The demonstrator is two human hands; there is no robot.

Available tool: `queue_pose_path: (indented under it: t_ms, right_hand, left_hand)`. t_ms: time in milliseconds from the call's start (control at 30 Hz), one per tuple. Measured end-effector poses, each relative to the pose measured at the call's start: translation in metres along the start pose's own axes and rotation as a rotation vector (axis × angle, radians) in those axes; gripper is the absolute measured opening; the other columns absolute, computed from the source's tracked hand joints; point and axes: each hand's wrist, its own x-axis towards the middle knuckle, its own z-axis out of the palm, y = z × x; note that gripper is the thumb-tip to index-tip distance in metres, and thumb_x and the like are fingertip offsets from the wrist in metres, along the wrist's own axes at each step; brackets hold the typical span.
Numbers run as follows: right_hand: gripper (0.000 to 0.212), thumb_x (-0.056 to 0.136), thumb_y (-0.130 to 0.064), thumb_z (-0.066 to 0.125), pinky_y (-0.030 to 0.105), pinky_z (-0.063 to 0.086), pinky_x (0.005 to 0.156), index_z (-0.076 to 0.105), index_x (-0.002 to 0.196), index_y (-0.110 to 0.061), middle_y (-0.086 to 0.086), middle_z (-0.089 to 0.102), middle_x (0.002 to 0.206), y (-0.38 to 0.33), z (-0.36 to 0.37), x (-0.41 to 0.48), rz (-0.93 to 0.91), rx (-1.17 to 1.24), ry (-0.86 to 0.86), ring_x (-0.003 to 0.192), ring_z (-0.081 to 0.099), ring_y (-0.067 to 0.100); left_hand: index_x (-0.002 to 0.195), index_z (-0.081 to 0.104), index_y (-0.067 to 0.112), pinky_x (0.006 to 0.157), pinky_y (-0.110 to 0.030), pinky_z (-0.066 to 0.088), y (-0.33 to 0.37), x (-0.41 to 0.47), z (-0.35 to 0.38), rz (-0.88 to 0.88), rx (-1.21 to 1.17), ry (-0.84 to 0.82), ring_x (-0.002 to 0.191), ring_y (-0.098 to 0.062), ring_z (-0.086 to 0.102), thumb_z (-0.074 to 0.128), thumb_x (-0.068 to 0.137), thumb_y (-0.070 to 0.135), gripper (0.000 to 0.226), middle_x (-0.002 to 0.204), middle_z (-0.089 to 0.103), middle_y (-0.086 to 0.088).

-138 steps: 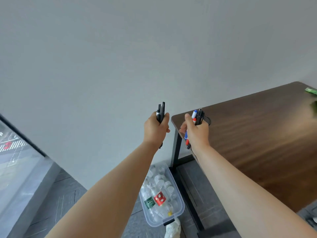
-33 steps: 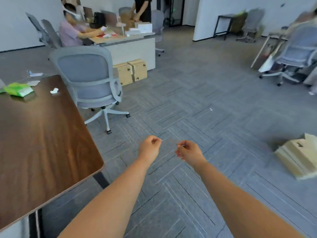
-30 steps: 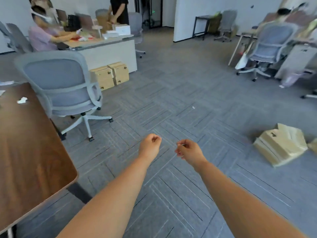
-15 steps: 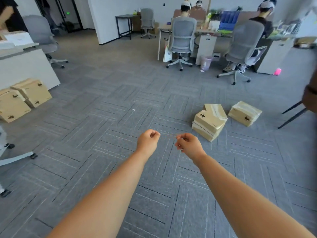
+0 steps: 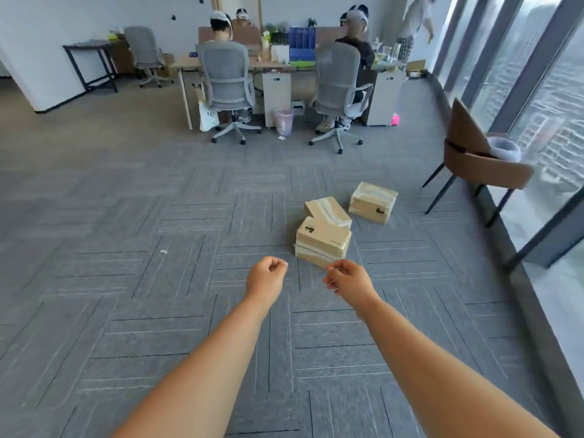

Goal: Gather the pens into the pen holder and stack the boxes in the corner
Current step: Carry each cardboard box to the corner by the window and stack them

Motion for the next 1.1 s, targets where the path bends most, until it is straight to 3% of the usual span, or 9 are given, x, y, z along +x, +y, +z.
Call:
queue_pose_path:
  t_ms: [133, 300, 667, 933, 1100]
  right_hand:
    - [0.01, 0.093, -0.015, 0.049, 0.029, 0.042, 0.063, 0.058, 0.089, -0.012, 0.003, 0.064, 0.073, -0.025, 0.026, 0.055, 0.011, 0.024, 0.065, 0.066, 0.054, 0.015]
    - [0.009, 0.093, -0.014, 0.05, 0.024, 0.042, 0.059, 0.058, 0.09, -0.012, 0.003, 0.063, 0.074, -0.048, 0.051, 0.11, 0.036, 0.075, 0.126, 0.063, 0.054, 0.013]
    - [0.013, 0.092, -0.018, 0.052, 0.025, 0.043, 0.061, 0.059, 0.093, -0.008, 0.0, 0.063, 0.07, -0.068, 0.052, 0.238, 0.067, 0.094, 0.179, 0.06, 0.055, 0.011]
    - [0.013, 0.094, -0.018, 0.05, 0.014, 0.043, 0.054, 0.059, 0.091, -0.008, 0.001, 0.061, 0.07, -0.086, 0.025, 0.381, 0.077, 0.088, 0.162, 0.059, 0.053, 0.009]
    - [0.022, 0.094, -0.027, 0.049, 0.027, 0.044, 0.067, 0.061, 0.094, -0.008, -0.002, 0.063, 0.069, -0.094, -0.001, 0.464, 0.116, 0.029, 0.154, 0.061, 0.055, 0.01]
  left_hand:
    - [0.077, 0.056, 0.018, 0.063, -0.026, 0.039, 0.017, 0.08, -0.024, 0.038, 0.027, -0.019, 0.081, -0.019, 0.053, 0.052, 0.09, 0.017, 0.014, 0.074, 0.057, 0.003]
    - [0.085, 0.059, 0.014, 0.07, -0.028, 0.042, 0.028, 0.154, -0.029, 0.054, 0.057, -0.089, 0.083, -0.019, 0.055, 0.051, 0.09, 0.019, 0.011, 0.08, 0.058, 0.002]
    - [0.08, 0.057, 0.017, 0.076, -0.029, 0.042, 0.051, 0.283, 0.006, 0.036, 0.014, -0.141, 0.085, -0.018, 0.055, 0.05, 0.091, 0.02, 0.014, 0.088, 0.061, -0.002]
    - [0.085, 0.06, 0.013, 0.078, -0.03, 0.043, 0.087, 0.415, 0.065, 0.006, 0.052, -0.138, 0.085, -0.017, 0.055, 0.051, 0.091, 0.02, 0.012, 0.08, 0.059, 0.002]
    - [0.083, 0.059, 0.014, 0.079, -0.03, 0.043, 0.114, 0.486, 0.11, -0.009, 0.037, -0.142, 0.084, -0.017, 0.055, 0.052, 0.091, 0.019, 0.011, 0.084, 0.06, -0.002]
